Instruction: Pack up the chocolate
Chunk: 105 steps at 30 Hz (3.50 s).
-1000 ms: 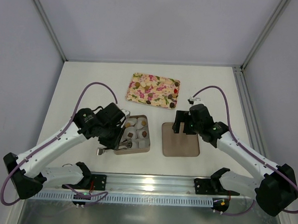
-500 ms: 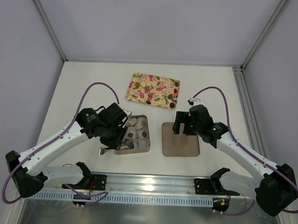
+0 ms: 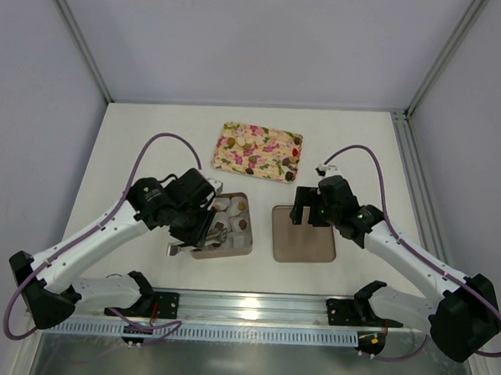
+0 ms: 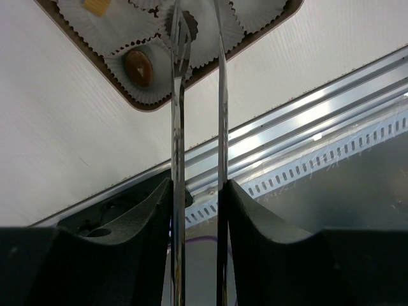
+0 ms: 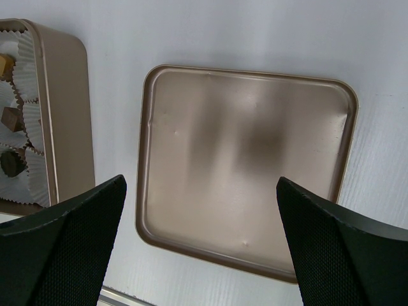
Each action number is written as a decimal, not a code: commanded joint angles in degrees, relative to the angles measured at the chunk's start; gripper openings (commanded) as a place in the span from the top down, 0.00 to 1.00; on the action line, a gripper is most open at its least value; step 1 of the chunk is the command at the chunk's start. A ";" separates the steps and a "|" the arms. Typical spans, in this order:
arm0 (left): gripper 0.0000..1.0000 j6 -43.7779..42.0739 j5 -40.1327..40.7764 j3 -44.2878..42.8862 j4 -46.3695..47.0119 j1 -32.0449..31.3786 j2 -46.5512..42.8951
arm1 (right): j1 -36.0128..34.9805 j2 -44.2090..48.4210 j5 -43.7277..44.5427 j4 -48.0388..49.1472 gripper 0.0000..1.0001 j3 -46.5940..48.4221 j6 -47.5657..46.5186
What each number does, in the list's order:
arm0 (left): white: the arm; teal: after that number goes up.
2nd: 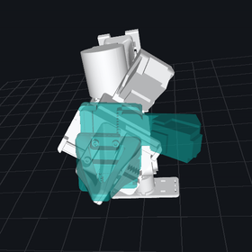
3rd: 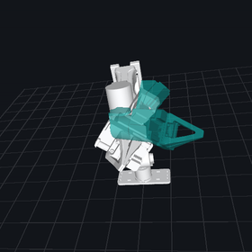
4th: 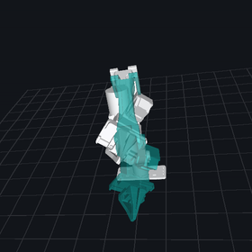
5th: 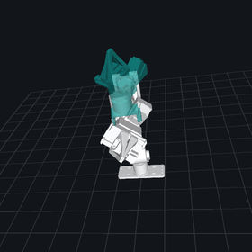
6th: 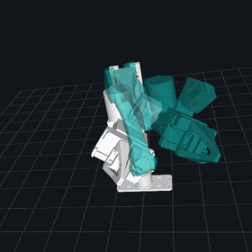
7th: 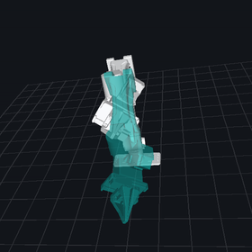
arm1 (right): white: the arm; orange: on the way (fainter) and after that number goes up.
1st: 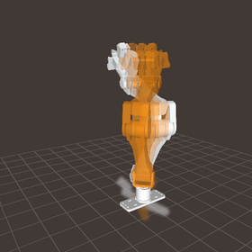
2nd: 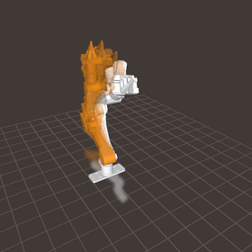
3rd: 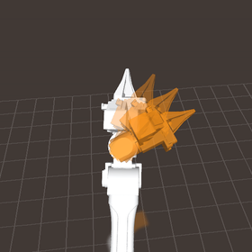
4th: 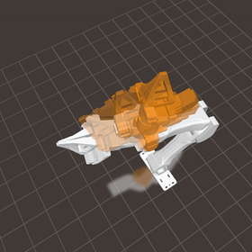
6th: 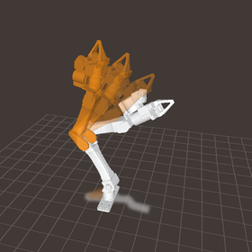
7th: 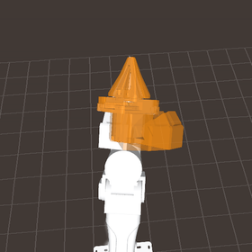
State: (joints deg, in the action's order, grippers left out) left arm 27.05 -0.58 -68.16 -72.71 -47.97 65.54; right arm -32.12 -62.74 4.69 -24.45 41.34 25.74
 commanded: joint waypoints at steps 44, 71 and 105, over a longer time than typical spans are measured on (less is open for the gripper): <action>0.59 -2.62 8.23 -27.11 26.91 47.60 39.92 | 0.13 2.44 -3.63 0.01 0.00 2.69 -0.95; 0.33 -3.41 6.38 -33.61 28.76 53.85 58.74 | 0.21 5.70 -2.40 -2.53 0.00 1.20 -0.51; 0.09 0.10 -2.05 -27.12 27.53 31.92 24.65 | 15.42 -2.64 -0.56 -5.26 0.16 -3.89 6.52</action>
State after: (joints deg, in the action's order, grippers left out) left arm 24.80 2.20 -98.78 -46.26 -10.50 93.58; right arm -17.41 -64.71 4.10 -31.33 38.52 30.00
